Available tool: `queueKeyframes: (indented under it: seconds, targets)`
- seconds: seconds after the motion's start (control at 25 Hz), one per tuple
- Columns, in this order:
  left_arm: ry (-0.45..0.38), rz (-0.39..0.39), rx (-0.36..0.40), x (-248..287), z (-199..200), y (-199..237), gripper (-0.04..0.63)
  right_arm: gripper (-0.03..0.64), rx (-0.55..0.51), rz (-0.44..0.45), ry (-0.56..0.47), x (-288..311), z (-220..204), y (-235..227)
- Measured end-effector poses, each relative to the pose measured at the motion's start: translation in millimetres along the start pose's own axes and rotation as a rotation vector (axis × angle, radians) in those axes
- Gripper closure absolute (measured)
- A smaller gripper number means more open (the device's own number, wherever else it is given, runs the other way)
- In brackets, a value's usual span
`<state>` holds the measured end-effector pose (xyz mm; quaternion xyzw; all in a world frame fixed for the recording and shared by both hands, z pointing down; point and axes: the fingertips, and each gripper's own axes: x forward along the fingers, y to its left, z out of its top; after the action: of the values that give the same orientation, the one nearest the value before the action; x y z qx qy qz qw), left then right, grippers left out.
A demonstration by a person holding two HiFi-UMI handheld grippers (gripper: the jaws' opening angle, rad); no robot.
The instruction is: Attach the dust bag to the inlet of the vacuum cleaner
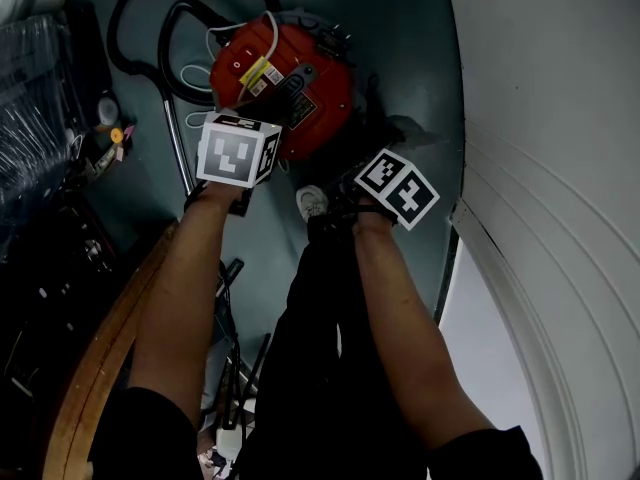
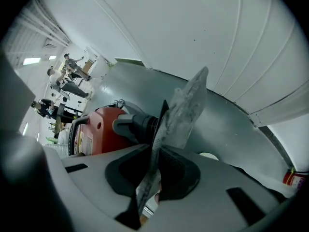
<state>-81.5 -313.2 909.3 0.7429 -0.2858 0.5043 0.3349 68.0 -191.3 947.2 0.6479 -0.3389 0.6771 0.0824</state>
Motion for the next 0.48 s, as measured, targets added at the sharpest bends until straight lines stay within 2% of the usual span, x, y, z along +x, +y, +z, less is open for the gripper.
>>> queueKeyframes:
  seconds: [0.16,0.24,0.36,0.48]
  targets:
    - [0.003,0.002,0.012,-1.5,-0.7,-0.1,0.391,0.581,-0.058,0.031,0.030,7.0,-1.9,8.1]
    - [-0.002,0.001,0.016,0.0,-0.1,-1.4,0.393,0.581,-0.168,0.037,0.052,12.6,-3.3,14.9]
    - [-0.012,0.000,0.019,-0.4,0.8,-0.1,0.394,0.581,-0.398,0.021,0.076,16.6,-7.0,22.8]
    - [-0.017,0.000,0.019,-1.1,0.9,0.5,0.394,0.576,-0.503,0.026,0.112,16.4,-9.3,25.5]
